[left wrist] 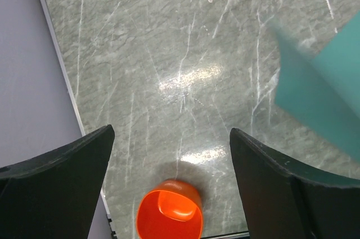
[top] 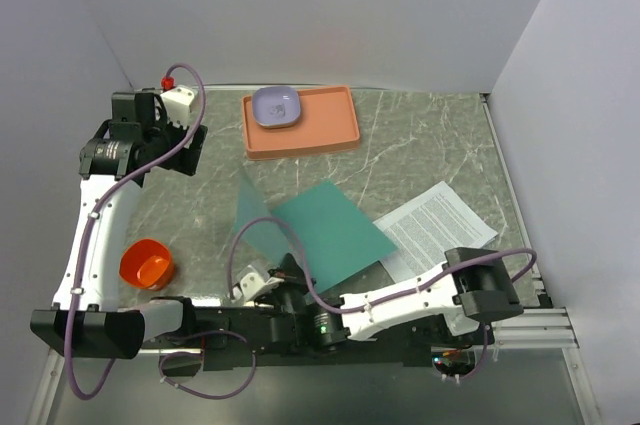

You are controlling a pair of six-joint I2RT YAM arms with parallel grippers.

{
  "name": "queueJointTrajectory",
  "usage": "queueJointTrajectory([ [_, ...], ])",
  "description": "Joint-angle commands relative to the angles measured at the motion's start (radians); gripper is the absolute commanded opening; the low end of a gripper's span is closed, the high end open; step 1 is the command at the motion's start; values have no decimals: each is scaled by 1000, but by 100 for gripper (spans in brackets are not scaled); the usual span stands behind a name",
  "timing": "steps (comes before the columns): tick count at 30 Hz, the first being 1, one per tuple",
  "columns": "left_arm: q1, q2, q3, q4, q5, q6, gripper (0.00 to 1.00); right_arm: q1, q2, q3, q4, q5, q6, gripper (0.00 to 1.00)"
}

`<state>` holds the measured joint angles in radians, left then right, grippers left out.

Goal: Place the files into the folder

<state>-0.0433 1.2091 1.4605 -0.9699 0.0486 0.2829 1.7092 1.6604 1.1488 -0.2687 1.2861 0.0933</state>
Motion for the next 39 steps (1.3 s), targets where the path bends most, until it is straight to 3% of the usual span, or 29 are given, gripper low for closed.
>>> queueJointTrajectory([
  [1, 2, -29, 26, -7, 33, -28, 91, -31, -23, -156, 790, 27, -678, 0],
  [4, 2, -43, 27, -10, 27, -21, 91, -54, 7, -211, 1299, 28, -1239, 0],
  [5, 2, -43, 31, -10, 23, -21, 91, -60, 30, -213, 1669, 24, -1391, 0],
  [6, 2, -43, 34, -15, 23, -21, 91, -63, 88, -205, 1824, 21, -1667, 0],
  [7, 2, -42, 35, -16, 23, -21, 91, -66, 110, -184, 1909, 22, -1726, 0],
  [22, 2, -75, -2, -7, 25, -19, 91, -33, 297, -106, 1906, 67, -1641, 0],
  [23, 2, -72, 1, -9, 27, -21, 91, -36, 305, -104, 1906, 74, -1633, 4],
  [24, 2, -71, 3, -10, 27, -21, 91, -39, 312, -104, 1907, 84, -1611, 14],
  [25, 2, -72, 3, -9, 28, -24, 91, -45, 317, -107, 1906, 93, -1600, 37],
  [27, 0, -69, 3, -6, 31, -25, 91, -54, 320, -107, 1907, 123, -1568, 69],
  [28, 2, -68, 3, -6, 31, -25, 91, -57, 320, -109, 1907, 131, -1558, 90],
  [30, 2, -65, 4, -3, 28, -27, 91, -57, 320, -100, 1907, 151, -1554, 99],
  [39, 2, -46, 35, -7, 27, -48, 92, -66, 380, -34, 1907, 223, -1579, 100],
])
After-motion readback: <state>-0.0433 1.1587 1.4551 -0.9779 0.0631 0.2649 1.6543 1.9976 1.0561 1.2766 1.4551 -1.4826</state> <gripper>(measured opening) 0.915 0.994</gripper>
